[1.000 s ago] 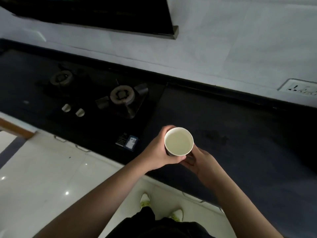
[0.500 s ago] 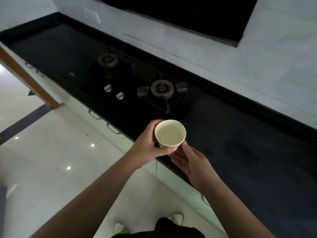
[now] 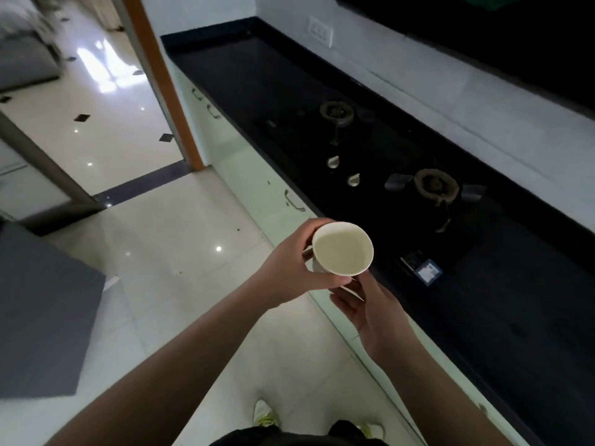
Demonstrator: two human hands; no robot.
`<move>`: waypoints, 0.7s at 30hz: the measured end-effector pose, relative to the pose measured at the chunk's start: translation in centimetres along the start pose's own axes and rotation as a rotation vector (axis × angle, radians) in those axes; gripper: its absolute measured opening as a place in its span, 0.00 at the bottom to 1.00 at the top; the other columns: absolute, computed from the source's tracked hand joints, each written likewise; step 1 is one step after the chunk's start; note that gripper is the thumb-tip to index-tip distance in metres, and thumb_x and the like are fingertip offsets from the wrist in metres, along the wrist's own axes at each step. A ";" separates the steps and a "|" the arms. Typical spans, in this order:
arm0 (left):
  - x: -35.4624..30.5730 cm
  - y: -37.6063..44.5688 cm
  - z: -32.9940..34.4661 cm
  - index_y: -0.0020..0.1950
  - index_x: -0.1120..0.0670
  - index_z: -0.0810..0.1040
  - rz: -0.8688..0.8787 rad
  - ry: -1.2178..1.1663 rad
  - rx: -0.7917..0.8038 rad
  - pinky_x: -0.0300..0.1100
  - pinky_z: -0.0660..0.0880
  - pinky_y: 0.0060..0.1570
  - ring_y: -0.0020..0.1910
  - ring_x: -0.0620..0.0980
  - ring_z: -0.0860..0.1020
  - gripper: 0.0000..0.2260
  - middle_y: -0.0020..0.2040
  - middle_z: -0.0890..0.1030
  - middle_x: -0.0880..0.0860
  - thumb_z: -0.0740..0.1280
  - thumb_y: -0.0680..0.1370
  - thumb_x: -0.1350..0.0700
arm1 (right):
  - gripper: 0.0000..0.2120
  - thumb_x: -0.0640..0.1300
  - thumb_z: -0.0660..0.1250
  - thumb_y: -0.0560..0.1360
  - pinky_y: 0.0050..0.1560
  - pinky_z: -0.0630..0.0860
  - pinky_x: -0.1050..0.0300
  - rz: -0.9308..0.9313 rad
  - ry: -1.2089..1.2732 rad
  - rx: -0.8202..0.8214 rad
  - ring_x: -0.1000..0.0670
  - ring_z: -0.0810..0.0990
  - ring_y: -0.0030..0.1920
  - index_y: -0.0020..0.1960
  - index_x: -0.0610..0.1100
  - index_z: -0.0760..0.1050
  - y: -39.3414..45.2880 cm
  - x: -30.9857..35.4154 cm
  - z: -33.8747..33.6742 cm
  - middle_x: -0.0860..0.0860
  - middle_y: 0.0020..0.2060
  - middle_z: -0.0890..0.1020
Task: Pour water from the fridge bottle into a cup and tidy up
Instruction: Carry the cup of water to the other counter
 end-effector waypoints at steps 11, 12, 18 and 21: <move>4.4 -6.3 -11.8 0.65 0.44 0.72 -0.103 -0.116 -0.208 0.36 0.75 0.60 0.62 0.40 0.75 0.32 0.58 0.77 0.37 0.82 0.66 0.59 | 0.12 0.49 0.63 0.81 0.56 0.77 0.54 0.075 -0.226 0.193 0.49 0.84 0.54 0.50 0.45 0.83 1.2 -3.8 12.7 0.47 0.49 0.86; 4.6 -6.6 -12.5 0.65 0.45 0.72 -0.111 -0.128 -0.229 0.37 0.75 0.60 0.62 0.41 0.75 0.32 0.58 0.77 0.38 0.82 0.66 0.59 | 0.12 0.48 0.63 0.81 0.56 0.77 0.54 0.080 -0.233 0.216 0.49 0.84 0.54 0.50 0.46 0.84 1.4 -4.0 13.5 0.47 0.49 0.86; 6.2 -6.7 -16.5 0.67 0.48 0.72 -0.152 -0.144 -0.328 0.37 0.75 0.61 0.61 0.43 0.76 0.32 0.58 0.78 0.41 0.81 0.67 0.61 | 0.13 0.50 0.64 0.80 0.55 0.77 0.55 0.143 -0.260 0.314 0.48 0.83 0.54 0.50 0.43 0.83 4.4 -5.0 17.8 0.45 0.49 0.85; 6.8 -5.3 -18.2 0.67 0.48 0.72 -0.176 -0.136 -0.354 0.39 0.75 0.61 0.62 0.44 0.76 0.33 0.59 0.78 0.41 0.81 0.67 0.61 | 0.13 0.50 0.64 0.80 0.55 0.77 0.54 0.169 -0.258 0.346 0.47 0.83 0.52 0.48 0.43 0.83 6.8 -4.7 19.5 0.44 0.48 0.85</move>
Point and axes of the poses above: each hand's wrist, its own y-axis towards the middle knuckle, its own z-axis out of the palm, x = y × z, the point moved 3 cm from there along y, towards the middle knuckle
